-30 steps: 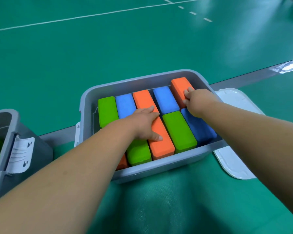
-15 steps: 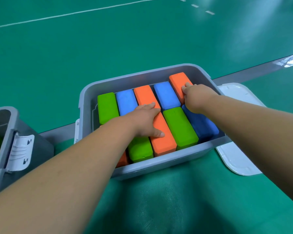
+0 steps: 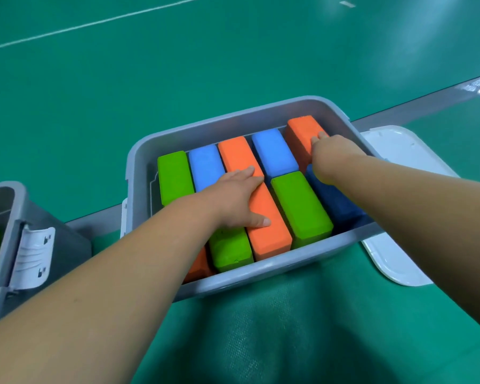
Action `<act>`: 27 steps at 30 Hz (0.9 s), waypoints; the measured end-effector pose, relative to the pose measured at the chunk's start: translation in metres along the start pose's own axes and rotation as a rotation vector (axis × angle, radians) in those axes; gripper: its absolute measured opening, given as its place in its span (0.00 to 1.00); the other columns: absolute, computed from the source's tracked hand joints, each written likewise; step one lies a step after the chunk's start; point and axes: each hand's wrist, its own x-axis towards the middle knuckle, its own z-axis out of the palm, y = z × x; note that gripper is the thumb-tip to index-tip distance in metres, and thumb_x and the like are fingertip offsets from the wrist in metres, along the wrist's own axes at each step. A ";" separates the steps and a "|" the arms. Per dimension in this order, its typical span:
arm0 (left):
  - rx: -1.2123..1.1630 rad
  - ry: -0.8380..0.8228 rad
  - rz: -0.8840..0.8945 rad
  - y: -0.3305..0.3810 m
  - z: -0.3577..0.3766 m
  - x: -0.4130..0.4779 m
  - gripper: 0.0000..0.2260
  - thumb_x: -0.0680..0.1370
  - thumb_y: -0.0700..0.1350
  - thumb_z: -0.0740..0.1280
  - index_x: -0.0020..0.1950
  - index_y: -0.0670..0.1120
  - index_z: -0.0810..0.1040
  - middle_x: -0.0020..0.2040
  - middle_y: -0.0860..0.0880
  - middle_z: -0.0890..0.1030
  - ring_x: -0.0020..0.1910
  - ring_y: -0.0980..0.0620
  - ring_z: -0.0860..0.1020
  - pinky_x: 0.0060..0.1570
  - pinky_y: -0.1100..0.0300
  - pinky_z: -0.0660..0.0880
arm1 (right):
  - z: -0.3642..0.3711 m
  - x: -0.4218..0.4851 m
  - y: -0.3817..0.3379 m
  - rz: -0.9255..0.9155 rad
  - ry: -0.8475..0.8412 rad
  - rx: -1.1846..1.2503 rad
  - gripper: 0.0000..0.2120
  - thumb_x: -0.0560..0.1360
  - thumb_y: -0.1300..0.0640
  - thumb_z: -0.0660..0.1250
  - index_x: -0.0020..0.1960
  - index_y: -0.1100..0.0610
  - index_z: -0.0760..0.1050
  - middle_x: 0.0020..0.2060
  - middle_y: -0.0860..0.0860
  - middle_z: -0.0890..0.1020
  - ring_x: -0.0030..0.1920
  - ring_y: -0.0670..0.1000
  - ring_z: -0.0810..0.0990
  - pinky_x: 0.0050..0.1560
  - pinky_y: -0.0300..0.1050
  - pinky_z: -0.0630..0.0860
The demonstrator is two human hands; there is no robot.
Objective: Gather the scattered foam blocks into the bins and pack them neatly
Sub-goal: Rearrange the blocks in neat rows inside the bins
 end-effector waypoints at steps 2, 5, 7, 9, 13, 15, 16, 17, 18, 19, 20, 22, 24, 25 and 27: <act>-0.001 0.010 0.001 0.001 -0.001 -0.003 0.47 0.75 0.64 0.73 0.86 0.51 0.51 0.86 0.50 0.44 0.84 0.45 0.48 0.80 0.55 0.47 | 0.003 -0.001 0.006 -0.018 0.020 0.005 0.30 0.82 0.60 0.58 0.82 0.59 0.55 0.81 0.57 0.58 0.76 0.61 0.67 0.70 0.57 0.72; 0.015 0.032 0.007 0.002 -0.001 -0.006 0.47 0.75 0.65 0.73 0.86 0.50 0.52 0.86 0.48 0.46 0.84 0.44 0.49 0.80 0.55 0.48 | -0.001 -0.003 0.003 -0.068 0.013 0.013 0.28 0.82 0.58 0.57 0.82 0.58 0.57 0.80 0.58 0.60 0.75 0.63 0.68 0.70 0.59 0.71; 0.025 0.037 0.008 0.002 0.000 -0.006 0.48 0.75 0.65 0.73 0.86 0.50 0.52 0.86 0.48 0.47 0.84 0.44 0.50 0.80 0.55 0.48 | 0.000 -0.004 -0.001 -0.073 0.007 0.032 0.29 0.82 0.56 0.58 0.82 0.59 0.56 0.80 0.59 0.59 0.76 0.64 0.65 0.70 0.61 0.71; 0.030 0.041 0.002 0.002 0.001 -0.006 0.48 0.74 0.66 0.73 0.86 0.49 0.52 0.86 0.48 0.47 0.84 0.44 0.50 0.80 0.54 0.49 | 0.003 -0.007 -0.003 -0.065 0.006 0.078 0.30 0.83 0.54 0.57 0.82 0.60 0.52 0.81 0.59 0.56 0.79 0.65 0.60 0.72 0.63 0.68; 0.031 0.044 -0.017 -0.002 0.005 0.001 0.51 0.73 0.68 0.73 0.85 0.49 0.51 0.86 0.49 0.46 0.84 0.44 0.50 0.82 0.47 0.52 | 0.008 -0.010 -0.004 -0.072 0.040 0.133 0.29 0.86 0.49 0.54 0.82 0.60 0.51 0.82 0.57 0.53 0.81 0.63 0.55 0.73 0.65 0.66; 0.036 0.028 -0.013 -0.001 0.005 0.003 0.50 0.74 0.67 0.72 0.86 0.48 0.49 0.86 0.48 0.45 0.84 0.44 0.49 0.82 0.50 0.49 | 0.007 -0.012 -0.004 -0.084 0.042 0.133 0.29 0.86 0.47 0.54 0.82 0.58 0.53 0.82 0.55 0.54 0.80 0.63 0.57 0.71 0.65 0.68; 0.037 0.022 -0.010 0.000 0.005 0.004 0.50 0.75 0.66 0.72 0.86 0.48 0.49 0.86 0.48 0.45 0.84 0.44 0.49 0.81 0.52 0.48 | 0.006 -0.012 -0.005 -0.087 0.034 0.127 0.29 0.85 0.47 0.54 0.82 0.58 0.53 0.82 0.55 0.54 0.79 0.63 0.58 0.71 0.65 0.69; 0.035 0.016 -0.010 0.000 0.004 0.004 0.49 0.75 0.66 0.71 0.86 0.48 0.49 0.86 0.48 0.45 0.84 0.44 0.48 0.80 0.53 0.47 | 0.006 -0.012 -0.006 -0.084 0.020 0.130 0.30 0.86 0.47 0.54 0.82 0.58 0.52 0.82 0.54 0.53 0.79 0.63 0.58 0.70 0.65 0.69; 0.030 0.011 -0.012 0.000 0.003 0.004 0.49 0.75 0.66 0.71 0.86 0.48 0.49 0.86 0.48 0.44 0.84 0.44 0.48 0.80 0.54 0.47 | 0.006 -0.012 -0.005 -0.078 0.006 0.134 0.30 0.86 0.48 0.54 0.83 0.58 0.51 0.83 0.54 0.51 0.80 0.63 0.57 0.71 0.65 0.69; 0.024 0.008 -0.012 0.000 0.003 0.004 0.49 0.75 0.66 0.71 0.86 0.48 0.49 0.86 0.49 0.44 0.84 0.45 0.48 0.80 0.54 0.47 | 0.005 -0.012 -0.005 -0.074 -0.008 0.138 0.30 0.86 0.48 0.53 0.83 0.58 0.49 0.83 0.54 0.49 0.81 0.63 0.55 0.72 0.65 0.67; 0.019 0.005 -0.014 0.000 0.003 0.003 0.49 0.75 0.66 0.71 0.86 0.49 0.49 0.86 0.49 0.44 0.84 0.45 0.48 0.80 0.53 0.47 | 0.003 -0.012 -0.004 -0.074 -0.027 0.139 0.30 0.86 0.48 0.53 0.83 0.58 0.48 0.83 0.54 0.48 0.81 0.63 0.53 0.73 0.65 0.66; 0.011 0.005 -0.013 0.001 0.001 0.002 0.49 0.75 0.66 0.72 0.86 0.49 0.49 0.86 0.49 0.44 0.84 0.45 0.47 0.81 0.53 0.47 | -0.002 -0.016 -0.002 -0.075 -0.060 0.155 0.31 0.86 0.48 0.53 0.84 0.57 0.46 0.84 0.53 0.46 0.82 0.63 0.52 0.75 0.63 0.64; 0.000 0.000 -0.006 0.003 -0.001 -0.002 0.49 0.75 0.66 0.72 0.86 0.49 0.49 0.86 0.49 0.44 0.84 0.44 0.48 0.81 0.52 0.47 | -0.006 -0.022 -0.003 -0.080 -0.075 0.184 0.32 0.86 0.48 0.54 0.84 0.56 0.45 0.84 0.52 0.44 0.82 0.62 0.52 0.76 0.62 0.62; 0.005 0.009 -0.007 0.004 -0.001 -0.003 0.49 0.75 0.66 0.72 0.86 0.49 0.50 0.86 0.49 0.45 0.84 0.44 0.48 0.81 0.52 0.48 | -0.007 -0.024 -0.006 -0.086 -0.070 0.187 0.32 0.86 0.48 0.55 0.84 0.56 0.44 0.84 0.52 0.44 0.82 0.62 0.52 0.76 0.62 0.62; 0.012 0.016 -0.003 0.003 -0.003 -0.003 0.49 0.74 0.66 0.72 0.86 0.48 0.51 0.86 0.48 0.46 0.84 0.44 0.49 0.81 0.52 0.49 | -0.011 -0.028 -0.010 -0.073 -0.073 0.192 0.33 0.85 0.51 0.56 0.84 0.57 0.45 0.84 0.53 0.45 0.81 0.62 0.53 0.75 0.63 0.64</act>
